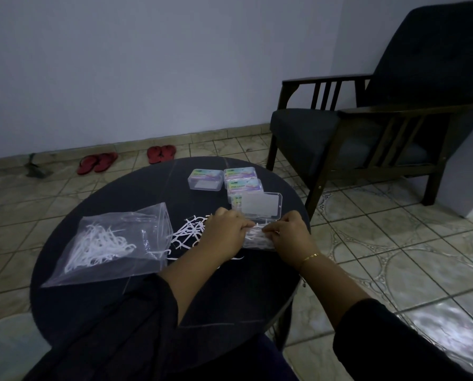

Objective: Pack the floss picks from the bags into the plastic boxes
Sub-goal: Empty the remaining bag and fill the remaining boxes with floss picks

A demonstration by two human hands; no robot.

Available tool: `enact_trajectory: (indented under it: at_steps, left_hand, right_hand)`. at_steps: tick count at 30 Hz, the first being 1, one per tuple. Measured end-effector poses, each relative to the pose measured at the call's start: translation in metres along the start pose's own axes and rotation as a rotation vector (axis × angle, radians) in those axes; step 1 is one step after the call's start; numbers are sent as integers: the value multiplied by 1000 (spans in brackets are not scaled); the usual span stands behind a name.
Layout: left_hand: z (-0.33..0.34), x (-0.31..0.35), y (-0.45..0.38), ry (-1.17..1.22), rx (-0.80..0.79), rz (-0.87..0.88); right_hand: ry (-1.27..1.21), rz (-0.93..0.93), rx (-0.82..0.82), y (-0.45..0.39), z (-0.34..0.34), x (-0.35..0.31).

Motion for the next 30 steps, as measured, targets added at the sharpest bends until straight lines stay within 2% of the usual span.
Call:
enact_trajectory:
  at_steps: [3,9,15,17,21,24,27,30]
  left_hand:
    - [-1,4,1,-6,12,23]
    - [-5,6,2,80,-71,18]
    - [-6,10,0,134,-71,26]
    - [-4,17,-3,162,-29,-3]
    - [-6,20,-3,197,128,50]
    - [-11,4,3,320,214,6]
    - [-9,-13,10,349,117,-37]
    - [-5,-19,12,338,24,-59]
  right_hand:
    - [2,-4,0,0,1,1]
    - [-73,54,33,0,0,1]
    - [-27,30,8,-1,0,0]
    - [-15,18,20,-1,-1,0]
    - [10,11,66,0,-4,2]
    - [23,-43,73,4,-8,1]
    - [100,-109,57,7,-8,-2]
    - [113,-90,61,5,-6,-1]
Point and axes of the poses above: each hand's wrist, its own y-axis away from the middle knuckle, its own z-axis out of the palm, x = y × z, the point moved 2 cm from there along -y, towards the middle knuckle, and after that the axes turned 7 degrees about -z, right-handed, at the moved point
